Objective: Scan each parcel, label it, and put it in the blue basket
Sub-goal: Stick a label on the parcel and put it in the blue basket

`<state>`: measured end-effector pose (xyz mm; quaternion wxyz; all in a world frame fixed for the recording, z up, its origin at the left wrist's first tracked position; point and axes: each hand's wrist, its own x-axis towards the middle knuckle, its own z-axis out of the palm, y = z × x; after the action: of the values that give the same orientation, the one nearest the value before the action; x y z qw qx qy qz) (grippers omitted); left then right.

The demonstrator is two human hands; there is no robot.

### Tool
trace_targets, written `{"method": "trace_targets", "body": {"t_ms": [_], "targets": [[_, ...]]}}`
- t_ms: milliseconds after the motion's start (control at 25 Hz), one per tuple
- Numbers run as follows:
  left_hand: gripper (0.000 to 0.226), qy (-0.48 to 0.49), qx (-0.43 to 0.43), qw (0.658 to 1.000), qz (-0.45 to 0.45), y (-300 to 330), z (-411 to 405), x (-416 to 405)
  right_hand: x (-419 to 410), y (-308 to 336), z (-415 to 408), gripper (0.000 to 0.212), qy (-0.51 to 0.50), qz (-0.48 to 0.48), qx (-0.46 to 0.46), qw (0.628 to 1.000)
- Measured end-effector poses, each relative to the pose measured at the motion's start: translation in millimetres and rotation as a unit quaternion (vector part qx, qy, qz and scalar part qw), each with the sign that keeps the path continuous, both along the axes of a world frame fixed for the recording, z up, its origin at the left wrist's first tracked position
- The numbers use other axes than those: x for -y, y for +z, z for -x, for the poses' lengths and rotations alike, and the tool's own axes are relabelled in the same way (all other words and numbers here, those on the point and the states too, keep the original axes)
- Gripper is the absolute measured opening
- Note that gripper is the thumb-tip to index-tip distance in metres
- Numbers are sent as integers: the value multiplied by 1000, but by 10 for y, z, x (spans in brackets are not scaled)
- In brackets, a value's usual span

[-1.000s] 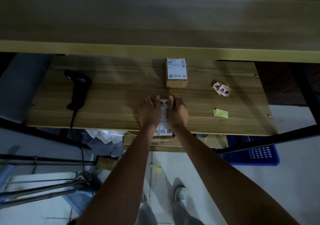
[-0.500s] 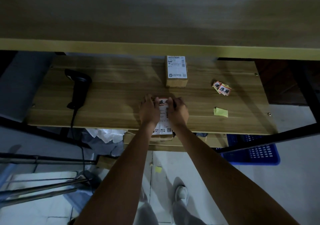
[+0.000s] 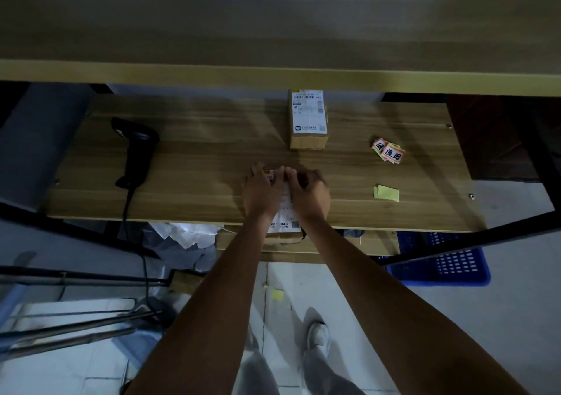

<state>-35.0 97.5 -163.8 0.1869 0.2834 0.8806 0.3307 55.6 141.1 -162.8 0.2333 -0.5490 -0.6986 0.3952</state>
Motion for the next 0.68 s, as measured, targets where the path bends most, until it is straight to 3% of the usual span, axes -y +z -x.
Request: {"method": "trace_targets", "body": {"t_ms": [400, 680], "targets": [[51, -18, 23, 1000, -10, -3, 38, 6, -21, -9, 21, 37, 14, -28, 47, 998], [37, -22, 17, 1000, -9, 64, 33, 11, -40, -51, 30, 39, 9, -34, 52, 998]]}}
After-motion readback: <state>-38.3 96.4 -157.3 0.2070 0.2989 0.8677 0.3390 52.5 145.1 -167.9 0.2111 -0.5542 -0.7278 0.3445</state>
